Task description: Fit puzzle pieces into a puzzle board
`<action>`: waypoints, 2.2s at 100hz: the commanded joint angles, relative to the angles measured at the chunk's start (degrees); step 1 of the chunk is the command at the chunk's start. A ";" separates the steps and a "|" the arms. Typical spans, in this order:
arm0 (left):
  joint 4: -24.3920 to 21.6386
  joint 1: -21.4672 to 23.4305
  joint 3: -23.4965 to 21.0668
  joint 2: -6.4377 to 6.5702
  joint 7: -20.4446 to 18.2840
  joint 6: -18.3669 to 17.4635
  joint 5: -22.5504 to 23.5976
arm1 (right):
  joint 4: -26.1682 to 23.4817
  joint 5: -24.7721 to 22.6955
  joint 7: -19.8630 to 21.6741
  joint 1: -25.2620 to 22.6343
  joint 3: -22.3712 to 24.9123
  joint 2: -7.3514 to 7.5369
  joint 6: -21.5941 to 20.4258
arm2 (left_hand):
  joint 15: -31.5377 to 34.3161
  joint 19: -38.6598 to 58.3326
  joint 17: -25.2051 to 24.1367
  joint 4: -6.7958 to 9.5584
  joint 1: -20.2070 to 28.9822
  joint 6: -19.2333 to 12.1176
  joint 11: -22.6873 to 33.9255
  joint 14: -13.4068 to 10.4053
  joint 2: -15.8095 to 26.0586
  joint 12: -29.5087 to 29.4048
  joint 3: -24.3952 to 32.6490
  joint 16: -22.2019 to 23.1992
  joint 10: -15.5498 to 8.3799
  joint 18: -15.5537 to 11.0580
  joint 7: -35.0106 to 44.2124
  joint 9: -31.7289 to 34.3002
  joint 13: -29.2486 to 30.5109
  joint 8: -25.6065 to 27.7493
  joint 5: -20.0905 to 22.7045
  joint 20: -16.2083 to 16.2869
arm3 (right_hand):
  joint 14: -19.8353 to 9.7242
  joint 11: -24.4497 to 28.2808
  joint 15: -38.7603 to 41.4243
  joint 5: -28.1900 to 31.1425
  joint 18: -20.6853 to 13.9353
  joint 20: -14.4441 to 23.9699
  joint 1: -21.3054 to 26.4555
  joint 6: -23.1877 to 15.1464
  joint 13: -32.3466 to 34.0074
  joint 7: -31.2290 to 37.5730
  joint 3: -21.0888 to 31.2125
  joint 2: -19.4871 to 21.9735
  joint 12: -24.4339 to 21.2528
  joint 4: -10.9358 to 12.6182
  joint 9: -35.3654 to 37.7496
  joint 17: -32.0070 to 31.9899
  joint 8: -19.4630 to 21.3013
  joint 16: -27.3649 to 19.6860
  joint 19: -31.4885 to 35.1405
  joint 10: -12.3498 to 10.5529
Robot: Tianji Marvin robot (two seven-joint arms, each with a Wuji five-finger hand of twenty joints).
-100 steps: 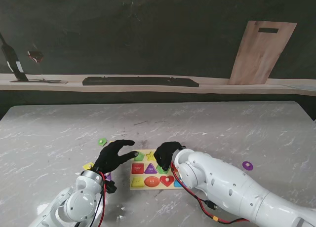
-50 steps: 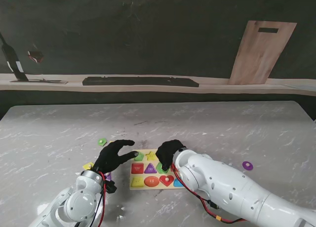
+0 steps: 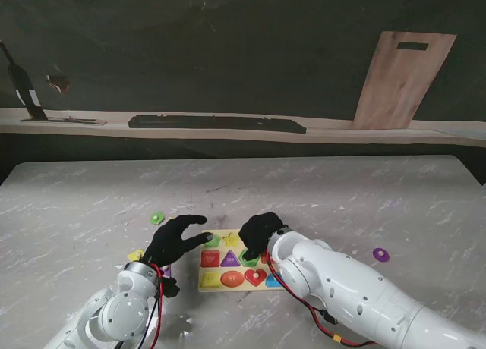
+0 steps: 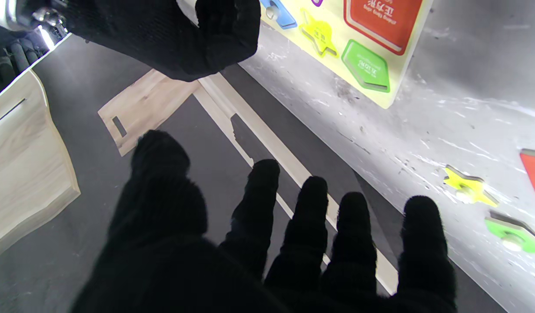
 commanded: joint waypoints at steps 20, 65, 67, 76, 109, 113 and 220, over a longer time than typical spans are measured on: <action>-0.03 0.05 0.09 -0.15 -0.15 0.08 -0.46 | -4.14 -6.88 -1.49 -4.83 7.87 1.98 -2.51 | -1.16 -0.47 -0.75 2.06 0.48 -1.42 -0.77 -1.25 1.82 -0.62 -2.44 -0.43 -0.08 -4.57 -1.06 0.42 0.22 -0.18 1.44 0.62 | 0.55 0.59 0.96 -0.01 1.30 0.44 -1.65 0.96 -0.77 -2.34 -1.62 2.24 0.45 2.80 -2.67 -0.82 0.91 0.26 1.85 1.44; -0.02 0.02 0.27 -0.23 0.03 0.44 -0.61 | -1.93 -14.03 -1.34 -11.22 23.21 4.18 -3.08 | -1.23 -0.50 -0.80 2.06 0.53 -1.43 -0.75 -1.32 1.79 -0.60 -2.42 -0.46 -0.14 -4.64 -0.98 0.43 0.16 -0.15 1.44 0.58 | -1.97 -1.70 -3.33 -8.09 -1.01 -1.43 -2.68 0.56 -5.84 -7.30 -0.72 2.84 1.25 7.69 -11.00 -4.96 7.03 -0.65 -2.28 -1.04; -0.01 -0.02 0.32 -0.23 -0.01 0.51 -0.65 | -1.84 -14.26 -1.26 -11.53 23.93 4.28 -3.27 | -1.25 -0.51 -0.80 2.06 0.56 -1.35 -0.76 -1.29 1.76 -0.60 -2.41 -0.46 -0.05 -4.65 -0.96 0.41 0.12 -0.14 1.50 0.57 | -2.28 -1.67 -3.68 -8.88 -1.35 -1.58 -2.50 0.41 -6.37 -7.67 -0.35 2.60 1.34 7.70 -11.67 -5.31 7.24 -0.72 -2.77 -1.24; 0.09 -0.20 0.52 -0.22 -0.18 0.74 -0.76 | -1.60 -15.35 -0.55 -13.11 27.14 4.67 -3.93 | -1.24 -0.52 -0.80 2.06 0.51 -1.33 -0.77 -1.31 1.81 -0.60 -2.42 -0.46 -0.15 -4.63 -1.00 0.36 0.13 -0.16 1.38 0.57 | -2.98 -1.31 -4.10 -10.90 -1.94 -1.78 -1.62 0.47 -7.54 -8.36 1.04 1.20 1.63 7.62 -13.03 -6.22 7.32 -0.70 -3.76 -1.90; 0.26 -0.36 0.82 -0.24 -0.27 1.20 -0.82 | 0.74 -15.53 0.33 -18.08 39.65 5.86 -13.31 | -1.21 -0.51 -0.83 2.07 0.54 -1.39 -0.75 -1.34 1.90 -0.61 -2.41 -0.44 -0.16 -4.66 -1.06 0.32 0.09 -0.19 1.33 0.58 | -6.96 2.54 -2.80 -20.28 -4.15 -1.80 4.59 -0.75 -10.46 -10.04 9.41 -4.31 3.78 7.13 -21.28 -7.24 7.35 1.03 -6.07 -4.16; 0.29 -0.39 0.83 -0.23 -0.30 1.19 -0.82 | 0.86 -15.59 0.86 -18.65 41.11 6.05 -14.83 | -1.23 -0.51 -0.83 2.06 0.50 -1.36 -0.75 -1.32 1.89 -0.61 -2.44 -0.45 -0.13 -4.68 -1.05 0.32 0.05 -0.19 1.36 0.58 | -7.11 2.56 -2.85 -21.08 -4.19 -1.78 5.23 -0.81 -10.67 -10.19 10.01 -4.91 3.81 7.11 -21.88 -7.35 7.32 1.06 -6.23 -4.20; 1.10 -1.25 1.59 -0.30 -0.65 1.48 -1.40 | 1.49 -27.63 -4.01 -27.99 55.70 8.51 -22.95 | -1.25 -0.56 -0.89 2.07 0.56 -1.37 -0.73 -1.32 1.86 -0.60 -2.40 -0.47 -0.21 -4.66 -0.97 0.30 0.02 -0.16 1.34 0.57 | -8.51 -2.91 -6.69 -21.01 -4.32 -0.83 7.09 -5.13 -8.82 -8.76 13.28 -10.64 1.48 5.18 -19.37 -6.37 7.03 -0.25 -8.57 -8.42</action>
